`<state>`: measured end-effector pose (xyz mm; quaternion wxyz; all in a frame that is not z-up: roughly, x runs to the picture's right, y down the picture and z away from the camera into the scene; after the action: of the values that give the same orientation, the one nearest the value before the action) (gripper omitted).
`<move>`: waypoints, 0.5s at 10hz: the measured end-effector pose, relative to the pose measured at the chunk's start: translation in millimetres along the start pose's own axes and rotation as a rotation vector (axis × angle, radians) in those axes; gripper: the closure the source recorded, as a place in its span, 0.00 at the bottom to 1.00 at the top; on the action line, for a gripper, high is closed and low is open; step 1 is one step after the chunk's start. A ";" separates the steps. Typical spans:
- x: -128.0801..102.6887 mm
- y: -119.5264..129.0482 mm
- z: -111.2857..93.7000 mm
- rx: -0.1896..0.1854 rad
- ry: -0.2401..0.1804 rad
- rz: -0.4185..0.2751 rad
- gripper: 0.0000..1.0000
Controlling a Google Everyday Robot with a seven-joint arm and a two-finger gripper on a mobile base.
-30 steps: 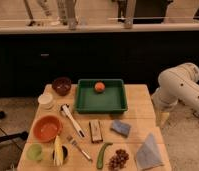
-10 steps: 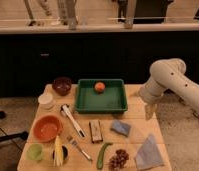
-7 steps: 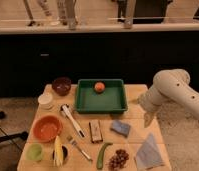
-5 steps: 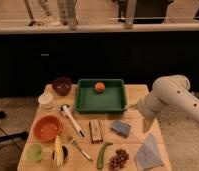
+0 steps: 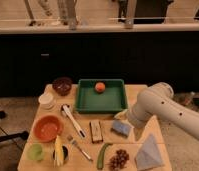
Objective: Place pepper in red bowl
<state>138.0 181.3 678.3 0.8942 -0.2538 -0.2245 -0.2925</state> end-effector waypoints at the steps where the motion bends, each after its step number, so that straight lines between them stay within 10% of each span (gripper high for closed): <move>1: 0.7 1.2 -0.4 0.000 0.001 0.003 0.20; 5: 0.5 0.4 -0.2 0.000 0.001 0.001 0.20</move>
<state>138.7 181.2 678.3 0.8945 -0.2539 -0.2238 -0.2921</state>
